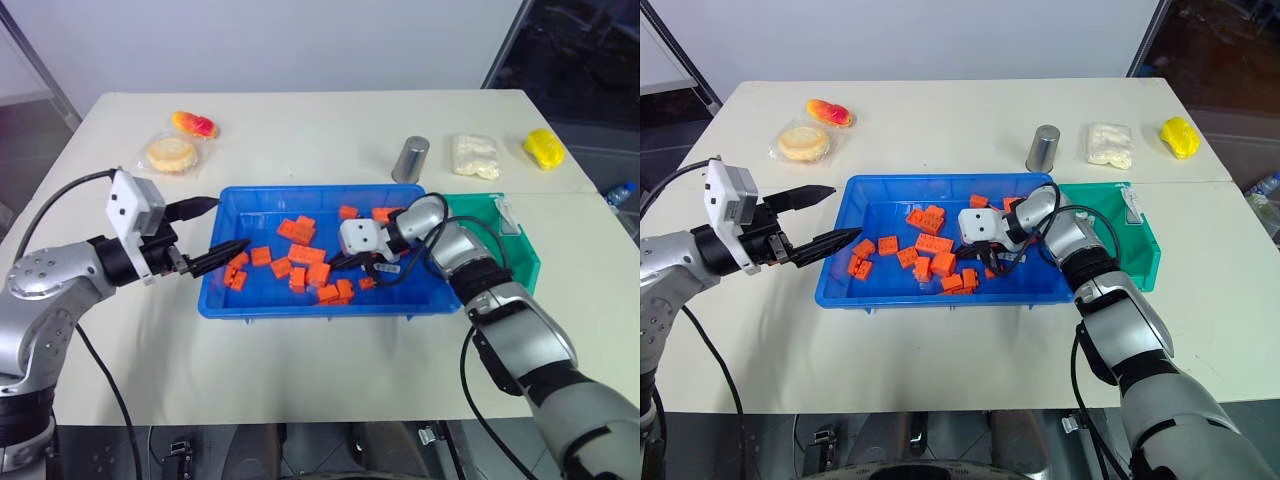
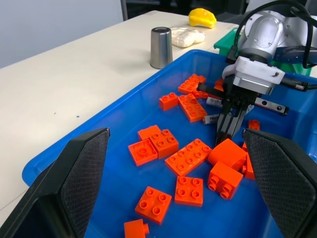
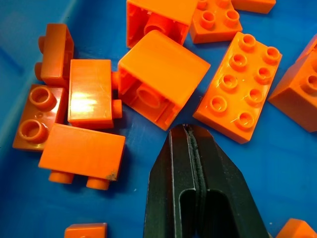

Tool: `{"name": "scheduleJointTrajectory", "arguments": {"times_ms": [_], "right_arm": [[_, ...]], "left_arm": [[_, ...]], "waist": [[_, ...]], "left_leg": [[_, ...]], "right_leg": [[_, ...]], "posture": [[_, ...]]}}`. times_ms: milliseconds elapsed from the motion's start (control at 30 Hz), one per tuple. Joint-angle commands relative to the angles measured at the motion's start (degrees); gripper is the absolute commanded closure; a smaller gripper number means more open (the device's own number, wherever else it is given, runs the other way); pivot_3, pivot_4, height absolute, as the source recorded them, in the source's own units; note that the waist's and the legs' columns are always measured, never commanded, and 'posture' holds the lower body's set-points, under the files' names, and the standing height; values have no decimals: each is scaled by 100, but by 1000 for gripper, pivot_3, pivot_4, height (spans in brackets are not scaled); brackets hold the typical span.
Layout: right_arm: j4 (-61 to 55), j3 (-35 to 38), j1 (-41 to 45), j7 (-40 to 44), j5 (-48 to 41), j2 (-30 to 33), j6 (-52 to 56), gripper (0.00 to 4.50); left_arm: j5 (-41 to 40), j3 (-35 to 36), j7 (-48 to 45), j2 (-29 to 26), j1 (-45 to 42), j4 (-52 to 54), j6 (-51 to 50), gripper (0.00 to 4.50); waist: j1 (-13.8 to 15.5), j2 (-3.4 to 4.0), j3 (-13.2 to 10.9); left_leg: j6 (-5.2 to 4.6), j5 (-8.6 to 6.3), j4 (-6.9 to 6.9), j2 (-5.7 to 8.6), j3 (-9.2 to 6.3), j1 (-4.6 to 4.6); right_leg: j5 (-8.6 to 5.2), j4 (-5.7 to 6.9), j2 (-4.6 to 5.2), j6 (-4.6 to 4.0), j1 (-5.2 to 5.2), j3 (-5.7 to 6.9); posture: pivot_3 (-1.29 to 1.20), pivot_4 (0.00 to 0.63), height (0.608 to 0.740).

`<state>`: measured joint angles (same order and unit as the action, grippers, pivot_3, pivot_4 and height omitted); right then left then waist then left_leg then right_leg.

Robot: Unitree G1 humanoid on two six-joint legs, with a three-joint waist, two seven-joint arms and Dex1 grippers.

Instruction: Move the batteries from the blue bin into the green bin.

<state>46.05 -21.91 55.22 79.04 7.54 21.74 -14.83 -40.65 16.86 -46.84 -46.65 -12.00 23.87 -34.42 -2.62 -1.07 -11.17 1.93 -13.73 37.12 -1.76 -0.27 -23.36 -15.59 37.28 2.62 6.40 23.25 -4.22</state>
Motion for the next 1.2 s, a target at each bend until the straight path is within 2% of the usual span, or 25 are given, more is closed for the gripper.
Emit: {"name": "scheduleJointTrajectory", "arguments": {"times_ms": [33,200,233,333,467,700,833,1000,1200], "right_arm": [[-335,192,163,64,-174,94,212,4463],[-461,401,333,-57,-316,157,424,4463],[-548,447,354,-10,-367,220,565,4229],[-942,483,303,69,-383,430,872,3196],[-1729,498,105,43,-397,715,1414,1189],[-2869,466,-465,-143,-322,1161,2518,1189],[-3092,392,-656,-289,-233,1262,2908,1189],[-2758,295,-640,-601,-83,1138,3208,1189],[-2389,53,-538,-560,-15,1012,3428,1189]], "left_arm": [[-7,134,25,33,2,142,141,0],[36,78,12,87,-20,82,181,0],[50,62,-3,93,-27,57,197,0],[69,36,-34,93,-35,18,230,0],[83,53,-67,88,-23,1,247,0],[132,31,-101,121,-9,-39,290,0],[184,-46,-119,177,-48,-95,342,0],[337,-225,-161,246,-101,-186,457,0],[391,-266,-125,316,-145,-213,498,0]], "waist": [[1,0,0],[1,1,-1],[1,1,-1],[9,1,-1],[8,2,-2],[17,2,-2],[7,1,-2],[9,1,-2],[9,0,-2]], "left_leg": [[0,0,0,0,0,-1],[0,0,0,0,0,-3],[0,0,0,0,0,-2],[0,0,-1,0,0,-3],[0,0,-2,0,0,-7],[0,0,-2,0,1,-8],[0,0,-1,1,2,-8],[0,0,-1,1,3,-8],[0,0,-1,0,3,-9]], "right_leg": [[0,0,0,0,0,0],[0,0,0,0,3,0],[0,0,0,0,3,0],[0,0,0,0,5,0],[0,-1,1,0,8,0],[0,-2,0,0,9,0],[0,-2,0,0,9,0],[-1,-2,-1,-1,11,0],[-1,-3,-1,-1,11,0]], "posture": [[0,150,740],[0,150,740],[0,150,740],[0,150,740],[0,150,740],[0,150,740],[0,150,740],[0,150,740],[0,150,740]]}}
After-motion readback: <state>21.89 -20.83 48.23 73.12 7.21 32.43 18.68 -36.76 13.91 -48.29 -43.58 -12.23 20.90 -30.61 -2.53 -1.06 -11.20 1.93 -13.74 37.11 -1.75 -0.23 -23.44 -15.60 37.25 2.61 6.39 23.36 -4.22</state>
